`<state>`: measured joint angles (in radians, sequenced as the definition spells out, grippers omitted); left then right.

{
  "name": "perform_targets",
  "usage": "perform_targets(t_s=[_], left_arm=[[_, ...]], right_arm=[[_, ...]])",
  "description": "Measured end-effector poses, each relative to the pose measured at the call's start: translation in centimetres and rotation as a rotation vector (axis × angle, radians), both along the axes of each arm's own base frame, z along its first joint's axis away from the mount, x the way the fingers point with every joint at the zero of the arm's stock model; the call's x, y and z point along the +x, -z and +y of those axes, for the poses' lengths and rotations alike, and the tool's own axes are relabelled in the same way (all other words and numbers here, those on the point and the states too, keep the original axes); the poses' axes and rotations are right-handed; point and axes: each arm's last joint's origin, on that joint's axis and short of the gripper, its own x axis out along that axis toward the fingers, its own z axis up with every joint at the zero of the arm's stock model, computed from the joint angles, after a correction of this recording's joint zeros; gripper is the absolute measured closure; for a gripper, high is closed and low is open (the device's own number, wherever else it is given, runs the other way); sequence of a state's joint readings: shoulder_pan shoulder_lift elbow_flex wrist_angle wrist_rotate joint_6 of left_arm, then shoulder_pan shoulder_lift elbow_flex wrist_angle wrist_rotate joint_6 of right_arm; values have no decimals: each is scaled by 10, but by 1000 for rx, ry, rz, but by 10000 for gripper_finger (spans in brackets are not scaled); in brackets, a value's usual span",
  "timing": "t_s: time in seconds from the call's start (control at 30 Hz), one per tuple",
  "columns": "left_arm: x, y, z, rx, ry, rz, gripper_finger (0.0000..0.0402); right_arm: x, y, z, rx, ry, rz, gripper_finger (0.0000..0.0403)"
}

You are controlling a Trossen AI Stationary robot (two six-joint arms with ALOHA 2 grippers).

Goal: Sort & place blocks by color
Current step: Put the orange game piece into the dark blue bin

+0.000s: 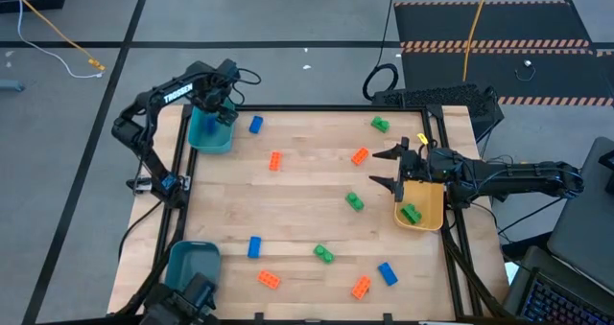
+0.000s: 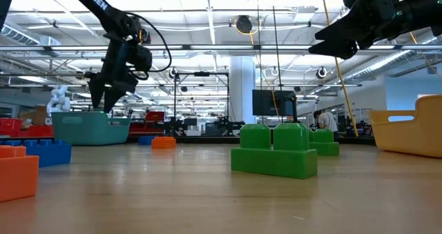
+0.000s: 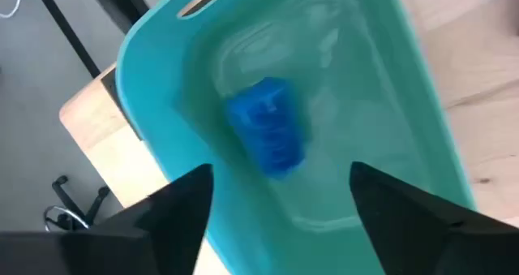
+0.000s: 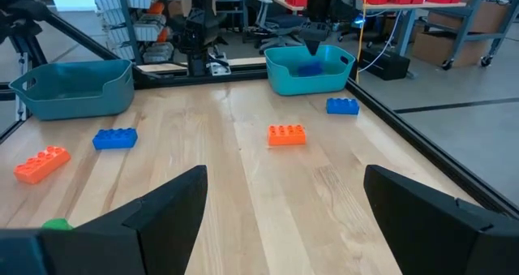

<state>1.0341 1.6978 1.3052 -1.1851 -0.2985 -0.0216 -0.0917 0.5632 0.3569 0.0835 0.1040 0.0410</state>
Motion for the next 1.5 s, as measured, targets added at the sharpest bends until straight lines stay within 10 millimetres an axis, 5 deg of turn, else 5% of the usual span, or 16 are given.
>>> perform_targets(t_s=[0.33, 0.53, 0.83, 1.17, 1.5], left_arm=[[7, -2, -3, 6, 19, -6, 103], [36, -17, -12, 19, 98, -108, 136], [98, -26, -65, -32, 259, -240, 153], [151, -24, -135, 40, 225, -356, 153], [174, 15, -148, 71, 123, -266, 153]], right_arm=[[0, 0, 0, -1, 0, -3, 78], [0, -1, 0, -4, 0, -8, 78], [0, -1, 0, -18, 0, -7, 78], [0, -1, 0, -26, -4, -6, 78], [1, -6, 0, -19, -17, -62, 78]])
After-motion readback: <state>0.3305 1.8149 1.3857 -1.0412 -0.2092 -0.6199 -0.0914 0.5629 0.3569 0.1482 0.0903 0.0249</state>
